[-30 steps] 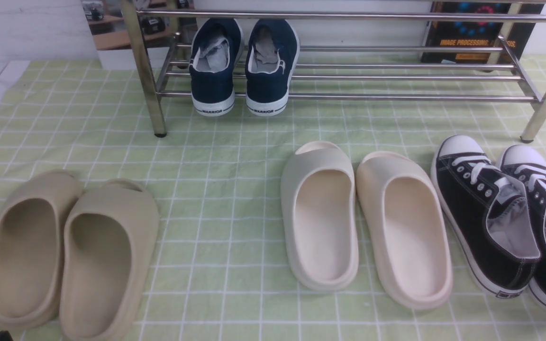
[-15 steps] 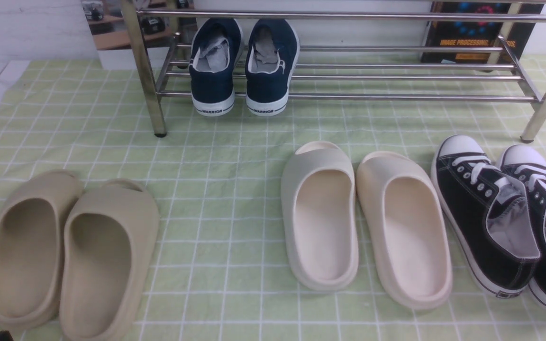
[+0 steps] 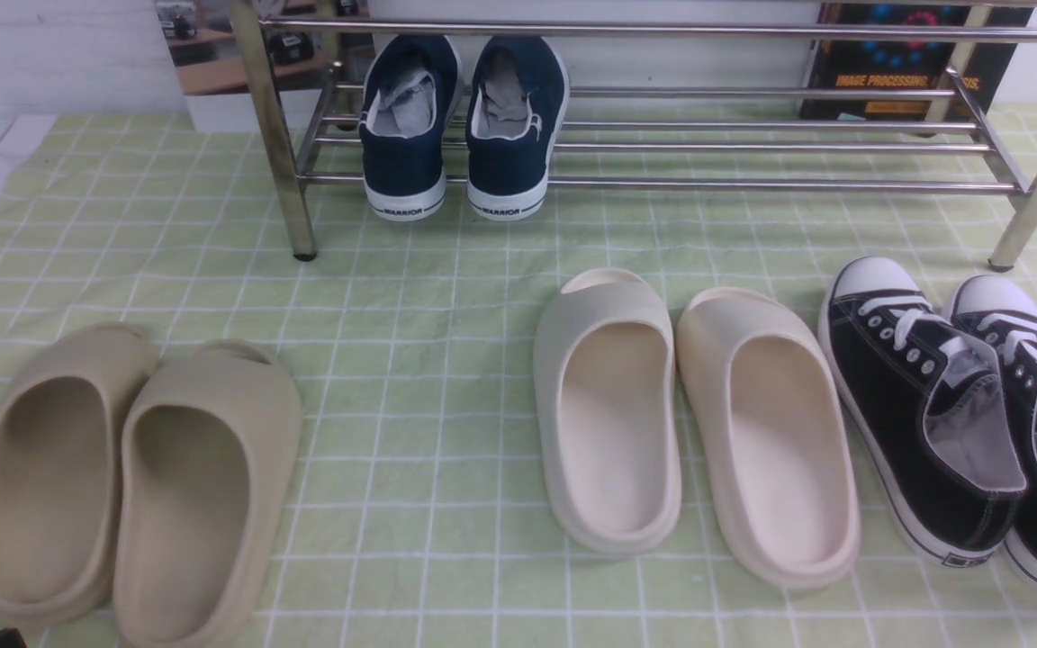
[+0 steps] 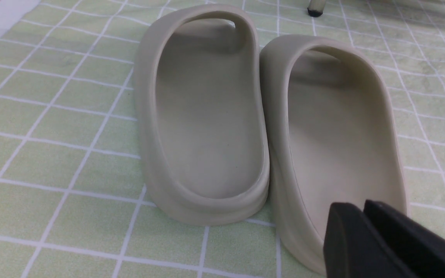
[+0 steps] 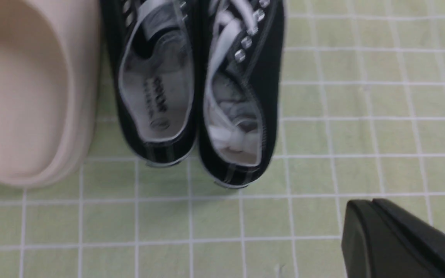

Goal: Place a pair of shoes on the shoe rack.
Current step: Use the right arm to grab the shoe closest to it

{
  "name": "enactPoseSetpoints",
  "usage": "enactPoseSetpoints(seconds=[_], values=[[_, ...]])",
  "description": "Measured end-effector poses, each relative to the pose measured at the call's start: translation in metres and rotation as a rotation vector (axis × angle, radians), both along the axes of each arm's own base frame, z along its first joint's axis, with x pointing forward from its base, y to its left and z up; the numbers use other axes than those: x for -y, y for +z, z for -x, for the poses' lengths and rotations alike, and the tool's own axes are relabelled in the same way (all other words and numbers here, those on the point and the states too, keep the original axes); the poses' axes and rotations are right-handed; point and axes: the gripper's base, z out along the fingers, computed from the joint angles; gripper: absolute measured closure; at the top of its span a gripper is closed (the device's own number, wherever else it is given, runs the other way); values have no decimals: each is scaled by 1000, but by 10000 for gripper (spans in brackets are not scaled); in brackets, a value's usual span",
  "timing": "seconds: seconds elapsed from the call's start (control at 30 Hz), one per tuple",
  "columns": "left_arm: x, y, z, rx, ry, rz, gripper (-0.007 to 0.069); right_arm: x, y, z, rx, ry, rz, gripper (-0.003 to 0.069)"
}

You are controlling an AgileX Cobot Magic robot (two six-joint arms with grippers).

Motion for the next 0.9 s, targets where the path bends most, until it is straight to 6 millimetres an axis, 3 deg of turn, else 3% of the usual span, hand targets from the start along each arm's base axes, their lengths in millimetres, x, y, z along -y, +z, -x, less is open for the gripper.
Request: enactPoseSetpoints(seconds=[0.13,0.27,0.33,0.4,0.53,0.63,0.77,0.87,0.9], values=[[0,0,0,0,0,0,561,-29,-19,-42,-160,154,24,657],[0,0,0,0,0,0,560,-47,-31,-65,-228,214,38,636],[0,0,0,0,0,0,558,-59,-43,-83,-281,245,50,578],[0,0,0,0,0,0,556,-64,-48,-89,-295,258,54,534],[0,0,0,0,0,0,551,-83,-78,-107,-361,305,73,330],[0,0,0,0,0,0,549,-91,-96,-118,-379,321,77,238],[0,0,0,0,0,0,544,-96,-118,-131,-399,324,80,223],[0,0,0,0,0,0,543,-97,-131,-135,-430,317,85,253],[0,0,0,0,0,0,542,-97,-138,-138,-448,309,93,302]])
